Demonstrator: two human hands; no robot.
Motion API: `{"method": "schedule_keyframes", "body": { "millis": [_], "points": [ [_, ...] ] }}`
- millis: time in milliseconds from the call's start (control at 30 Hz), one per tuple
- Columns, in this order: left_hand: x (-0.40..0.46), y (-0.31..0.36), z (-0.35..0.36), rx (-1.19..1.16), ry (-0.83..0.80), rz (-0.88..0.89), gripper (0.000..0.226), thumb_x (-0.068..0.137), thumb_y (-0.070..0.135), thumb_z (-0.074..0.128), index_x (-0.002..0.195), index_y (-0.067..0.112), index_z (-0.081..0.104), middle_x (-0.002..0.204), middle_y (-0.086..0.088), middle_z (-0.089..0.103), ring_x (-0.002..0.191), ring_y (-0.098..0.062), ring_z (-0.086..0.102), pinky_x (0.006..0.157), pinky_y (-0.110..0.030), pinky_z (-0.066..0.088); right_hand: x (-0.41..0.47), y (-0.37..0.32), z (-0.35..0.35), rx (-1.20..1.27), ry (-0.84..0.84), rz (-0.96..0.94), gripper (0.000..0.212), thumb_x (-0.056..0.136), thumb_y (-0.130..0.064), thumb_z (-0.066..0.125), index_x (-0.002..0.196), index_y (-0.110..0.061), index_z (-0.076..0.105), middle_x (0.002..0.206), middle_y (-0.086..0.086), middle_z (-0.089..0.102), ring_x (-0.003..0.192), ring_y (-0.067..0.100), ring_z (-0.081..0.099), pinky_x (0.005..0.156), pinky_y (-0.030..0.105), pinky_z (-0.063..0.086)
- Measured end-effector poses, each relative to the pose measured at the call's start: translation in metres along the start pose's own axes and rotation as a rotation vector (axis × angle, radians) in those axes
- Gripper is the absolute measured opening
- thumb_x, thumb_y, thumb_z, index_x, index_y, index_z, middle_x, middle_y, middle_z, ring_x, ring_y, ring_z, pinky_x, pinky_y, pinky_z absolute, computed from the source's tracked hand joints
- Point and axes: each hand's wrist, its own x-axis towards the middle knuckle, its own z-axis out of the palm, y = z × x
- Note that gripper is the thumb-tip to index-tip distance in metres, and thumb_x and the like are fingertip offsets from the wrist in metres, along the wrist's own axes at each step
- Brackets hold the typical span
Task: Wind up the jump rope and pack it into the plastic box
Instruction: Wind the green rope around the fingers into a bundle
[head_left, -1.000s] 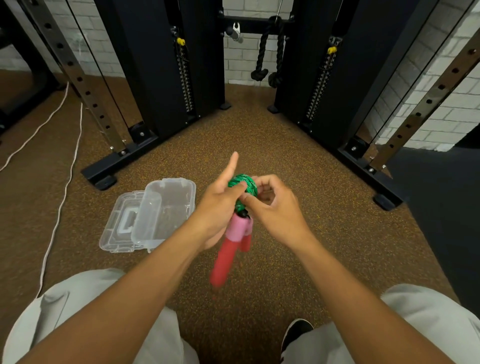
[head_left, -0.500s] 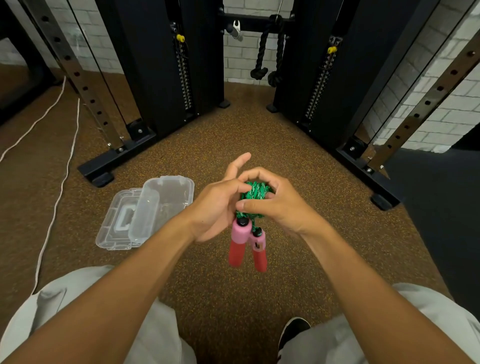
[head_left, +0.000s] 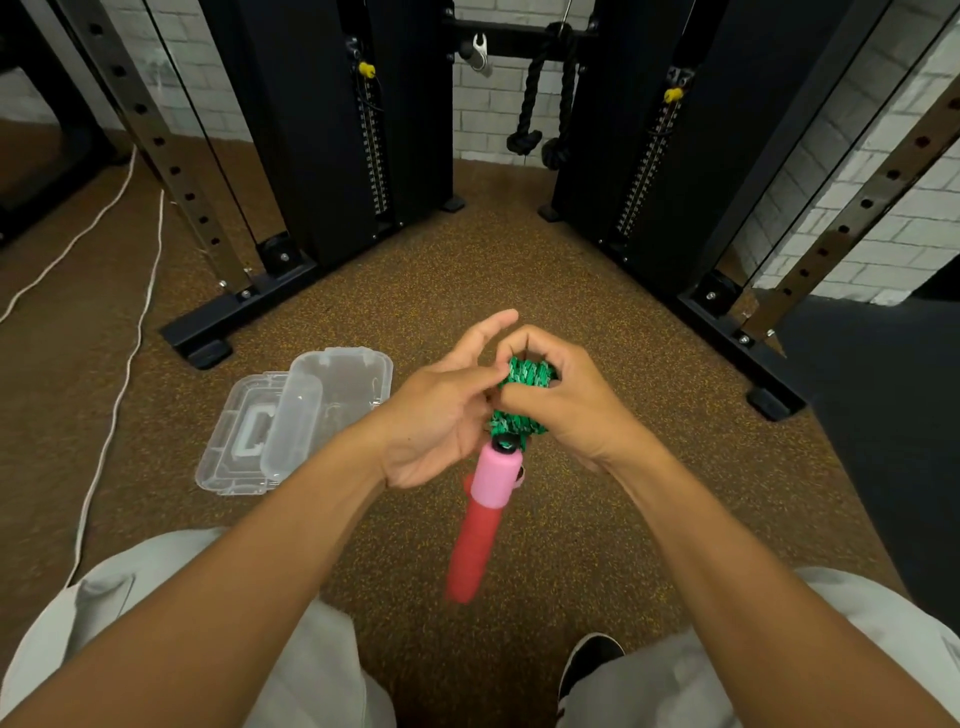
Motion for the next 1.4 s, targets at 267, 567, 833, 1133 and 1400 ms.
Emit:
{"method": "schedule_keyframes", "body": {
  "millis": [267,567,833,1133,1400],
  "points": [
    [-0.003,0.010,-0.012,0.053,0.222,0.074,0.049,0.096,0.003,0.062,0.140,0.024,0.057,0.119,-0.011,0.076,0.102,-0.029,0.077,0.078,-0.040,0.065,0.004,-0.001,-0.013,-0.044,0.183,-0.030,0.017,0.072,-0.009,0.068,0.082,-0.017,0.058,0.079,-0.006,0.053,0.070,0.009,0.047,0.065,0.033,0.043],
    [0.007,-0.015,-0.014,0.650,0.196,0.227,0.041,0.098,0.051,0.054,0.134,0.030,0.054,0.127,0.004,0.064,0.108,-0.006,0.068,0.082,-0.023,0.055,0.011,-0.005,0.000,0.135,0.238,0.015,0.018,0.079,-0.003,0.070,0.081,-0.017,0.060,0.071,-0.009,0.057,0.062,0.008,0.050,0.059,0.030,0.042],
    [0.023,-0.044,-0.033,0.774,0.026,0.082,0.055,0.075,0.037,0.080,0.125,0.027,0.059,0.107,0.008,0.071,0.100,-0.020,0.070,0.090,-0.043,0.056,0.013,-0.017,0.002,0.262,0.289,0.071,0.021,0.083,0.007,0.062,0.086,-0.013,0.058,0.074,0.005,0.054,0.062,0.014,0.053,0.049,0.025,0.044],
    [0.018,-0.079,-0.039,0.418,0.054,-0.137,0.021,0.100,0.005,0.062,0.121,0.001,0.063,0.111,-0.026,0.073,0.099,-0.033,0.072,0.096,-0.046,0.059,0.029,0.000,0.003,0.191,0.473,0.223,0.020,0.080,-0.004,0.077,0.076,-0.019,0.065,0.083,0.004,0.063,0.078,0.018,0.058,0.067,0.034,0.048],
    [0.008,-0.072,-0.062,0.152,0.144,-0.219,0.039,0.087,0.013,0.069,0.120,0.013,0.048,0.101,-0.017,0.077,0.090,-0.037,0.073,0.091,-0.053,0.056,0.050,0.014,0.008,0.525,0.304,0.464,0.022,0.096,-0.026,0.053,0.107,-0.007,0.055,0.090,0.007,0.056,0.079,0.016,0.053,0.073,0.035,0.048]
  ]
}}
